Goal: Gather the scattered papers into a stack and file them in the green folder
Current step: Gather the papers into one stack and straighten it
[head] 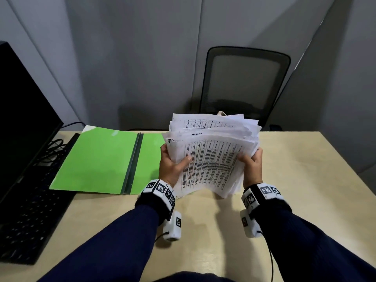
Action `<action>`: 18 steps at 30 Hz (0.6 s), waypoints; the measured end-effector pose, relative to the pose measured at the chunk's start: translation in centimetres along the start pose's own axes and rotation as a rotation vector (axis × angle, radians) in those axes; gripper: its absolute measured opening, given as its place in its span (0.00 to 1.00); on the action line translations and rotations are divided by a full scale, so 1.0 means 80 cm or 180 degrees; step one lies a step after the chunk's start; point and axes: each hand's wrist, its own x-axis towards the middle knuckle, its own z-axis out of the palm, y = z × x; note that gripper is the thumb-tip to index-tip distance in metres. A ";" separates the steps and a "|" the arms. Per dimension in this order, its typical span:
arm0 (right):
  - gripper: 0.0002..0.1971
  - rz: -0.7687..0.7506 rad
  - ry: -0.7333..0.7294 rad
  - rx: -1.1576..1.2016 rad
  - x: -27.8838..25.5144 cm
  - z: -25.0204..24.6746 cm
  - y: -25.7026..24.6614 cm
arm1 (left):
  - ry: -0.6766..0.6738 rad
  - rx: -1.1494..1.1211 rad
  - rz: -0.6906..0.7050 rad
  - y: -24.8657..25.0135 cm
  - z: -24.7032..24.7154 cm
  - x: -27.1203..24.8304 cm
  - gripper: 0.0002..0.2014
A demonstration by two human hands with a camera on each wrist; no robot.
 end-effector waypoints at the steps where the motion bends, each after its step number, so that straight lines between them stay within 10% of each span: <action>1: 0.14 0.0091 0.0074 0.0000 0.002 -0.001 0.004 | -0.0030 0.0016 -0.0059 -0.001 -0.001 0.003 0.34; 18: 0.16 0.0871 0.0149 -0.0164 -0.016 0.003 0.061 | 0.0244 0.0211 -0.0485 -0.039 0.001 0.007 0.28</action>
